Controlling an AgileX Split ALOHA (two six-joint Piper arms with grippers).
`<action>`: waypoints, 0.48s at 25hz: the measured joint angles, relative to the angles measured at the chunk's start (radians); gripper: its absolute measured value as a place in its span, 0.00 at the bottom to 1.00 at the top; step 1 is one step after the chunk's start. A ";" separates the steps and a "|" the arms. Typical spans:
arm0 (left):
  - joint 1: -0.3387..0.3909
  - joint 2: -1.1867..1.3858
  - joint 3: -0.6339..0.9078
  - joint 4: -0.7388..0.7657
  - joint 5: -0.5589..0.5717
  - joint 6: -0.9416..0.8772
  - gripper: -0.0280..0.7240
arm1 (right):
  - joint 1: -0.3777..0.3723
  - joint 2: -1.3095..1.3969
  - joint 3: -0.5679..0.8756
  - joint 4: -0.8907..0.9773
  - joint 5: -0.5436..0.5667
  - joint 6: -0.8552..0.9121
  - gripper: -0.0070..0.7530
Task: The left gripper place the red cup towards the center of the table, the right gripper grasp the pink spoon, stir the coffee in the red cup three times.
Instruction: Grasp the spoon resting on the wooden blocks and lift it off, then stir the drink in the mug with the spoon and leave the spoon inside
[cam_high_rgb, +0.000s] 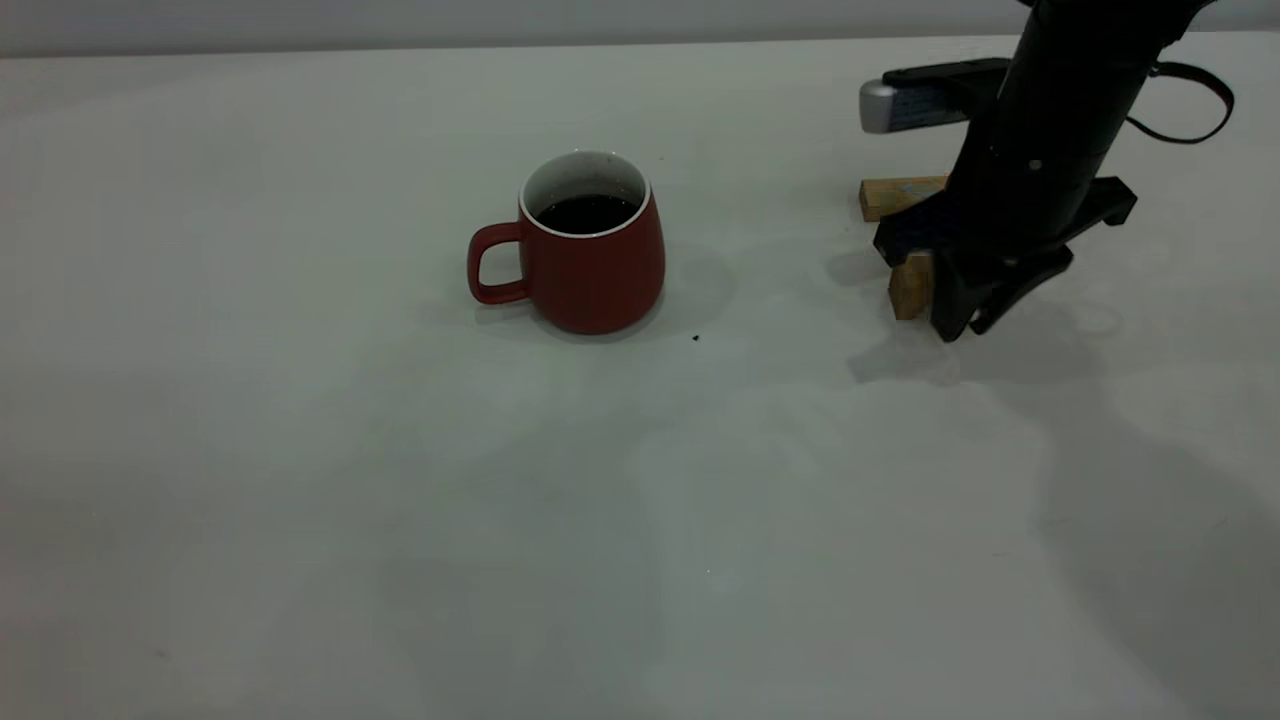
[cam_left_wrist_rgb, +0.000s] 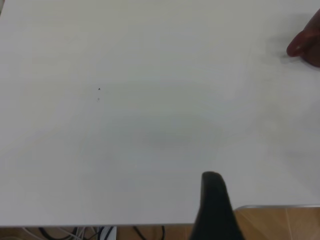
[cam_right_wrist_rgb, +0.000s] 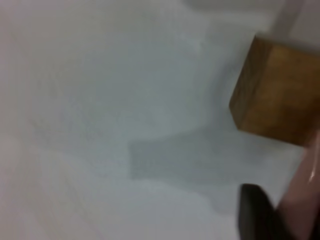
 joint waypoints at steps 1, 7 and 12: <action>0.000 0.000 0.000 0.000 0.000 0.000 0.83 | 0.001 -0.013 0.000 0.000 0.009 0.001 0.19; 0.000 0.000 0.000 0.000 0.000 0.000 0.83 | 0.001 -0.214 0.000 0.184 0.136 0.012 0.19; 0.000 0.000 0.000 0.000 0.000 0.000 0.83 | 0.002 -0.338 0.000 0.671 0.250 0.129 0.19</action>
